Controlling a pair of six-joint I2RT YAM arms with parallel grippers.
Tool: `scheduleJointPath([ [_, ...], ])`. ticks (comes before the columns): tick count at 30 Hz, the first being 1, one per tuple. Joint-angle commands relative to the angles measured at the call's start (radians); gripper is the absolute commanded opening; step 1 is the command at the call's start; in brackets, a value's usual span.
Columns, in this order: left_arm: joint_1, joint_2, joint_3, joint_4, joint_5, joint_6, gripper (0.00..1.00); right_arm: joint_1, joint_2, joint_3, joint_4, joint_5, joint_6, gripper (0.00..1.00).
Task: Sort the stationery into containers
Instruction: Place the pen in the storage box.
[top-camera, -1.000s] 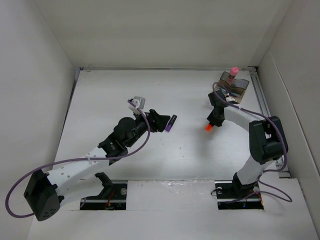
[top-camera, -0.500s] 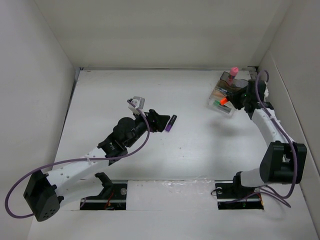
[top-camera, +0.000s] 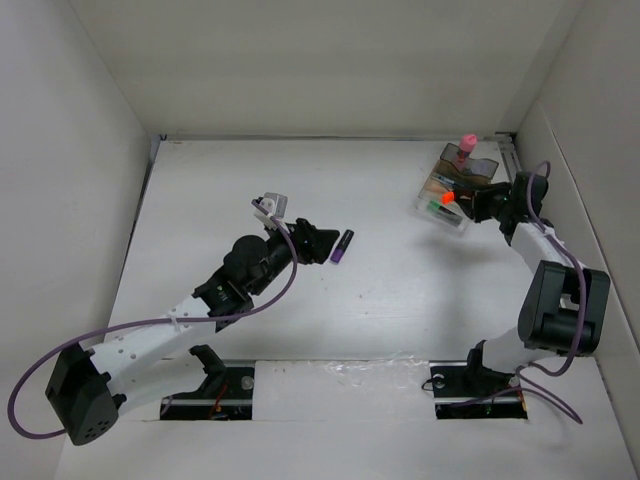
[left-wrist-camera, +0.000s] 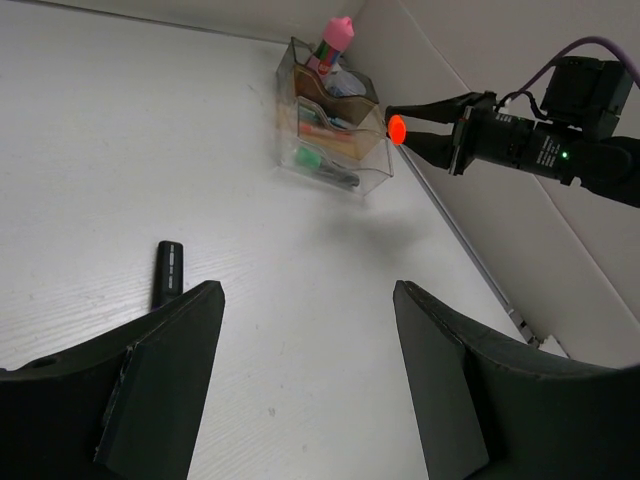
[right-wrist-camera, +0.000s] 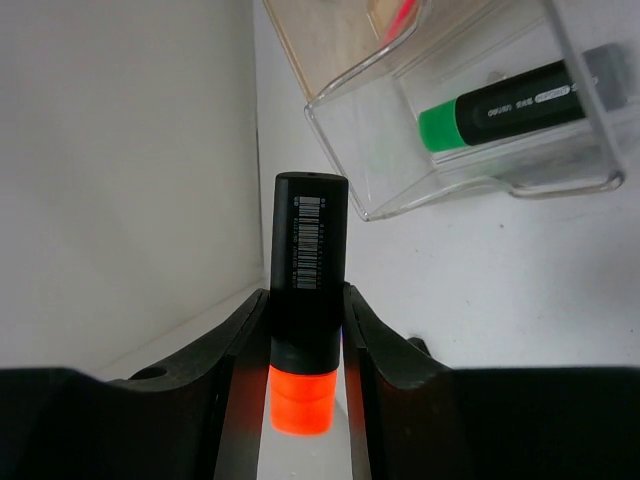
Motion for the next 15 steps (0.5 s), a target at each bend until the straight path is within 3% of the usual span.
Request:
scheduleJointPath([
  [1, 0.0, -0.026, -0.006, 0.041, 0.011, -0.006, 0.66, -0.047, 0.017, -0.056, 0.14, -0.077, 0.073, 0.06],
  [15, 0.0, -0.035, -0.015, 0.041, 0.021, -0.006, 0.66, -0.116, 0.063, -0.132, 0.214, -0.079, 0.113, 0.06],
])
